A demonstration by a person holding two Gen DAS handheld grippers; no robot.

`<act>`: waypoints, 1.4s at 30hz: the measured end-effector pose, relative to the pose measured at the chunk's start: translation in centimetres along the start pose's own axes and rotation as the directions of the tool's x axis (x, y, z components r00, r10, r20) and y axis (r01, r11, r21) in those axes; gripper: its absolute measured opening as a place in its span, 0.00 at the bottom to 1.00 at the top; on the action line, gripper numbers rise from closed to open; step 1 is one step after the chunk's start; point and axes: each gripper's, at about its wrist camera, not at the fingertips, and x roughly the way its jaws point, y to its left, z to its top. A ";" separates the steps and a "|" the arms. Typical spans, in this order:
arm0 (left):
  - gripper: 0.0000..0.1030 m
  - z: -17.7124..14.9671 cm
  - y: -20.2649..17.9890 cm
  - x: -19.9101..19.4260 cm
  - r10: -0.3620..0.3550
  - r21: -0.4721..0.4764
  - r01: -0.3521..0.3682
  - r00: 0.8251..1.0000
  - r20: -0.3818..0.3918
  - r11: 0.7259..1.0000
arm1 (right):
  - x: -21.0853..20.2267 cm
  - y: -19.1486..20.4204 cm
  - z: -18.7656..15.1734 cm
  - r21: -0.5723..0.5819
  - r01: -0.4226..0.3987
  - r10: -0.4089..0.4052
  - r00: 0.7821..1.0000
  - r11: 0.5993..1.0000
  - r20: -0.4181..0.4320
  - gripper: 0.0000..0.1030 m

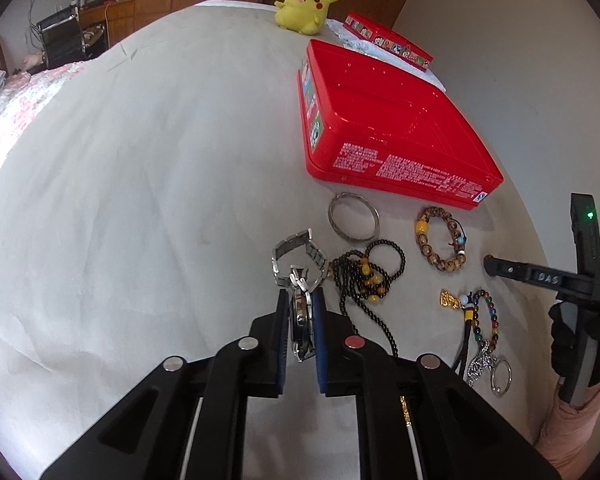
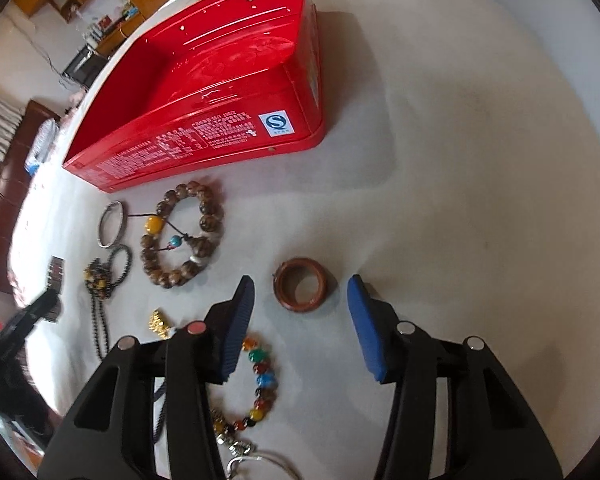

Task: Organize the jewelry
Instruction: 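Grasp the silver pendant with the left tool while the right tool grasps the wooden ring, then drop the silver pendant and wooden ring into the red box with both tools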

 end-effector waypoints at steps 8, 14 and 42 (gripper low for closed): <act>0.11 -0.1 -0.1 -0.5 0.000 0.003 0.000 1.000 0.010 1.000 | -0.5 0.0 -0.7 -0.023 0.007 -0.006 1.000 1.000 0.024 0.28; 0.11 0.7 -0.9 -1.8 -0.026 0.017 0.025 0.999 0.026 1.000 | -3.3 -0.1 -0.5 -0.015 -0.075 0.076 0.994 0.997 0.074 0.28; 0.11 17.3 -6.5 11.3 -0.015 0.083 0.015 1.000 0.000 0.996 | 2.7 4.9 14.0 -0.085 -0.100 0.108 0.990 0.991 0.093 0.28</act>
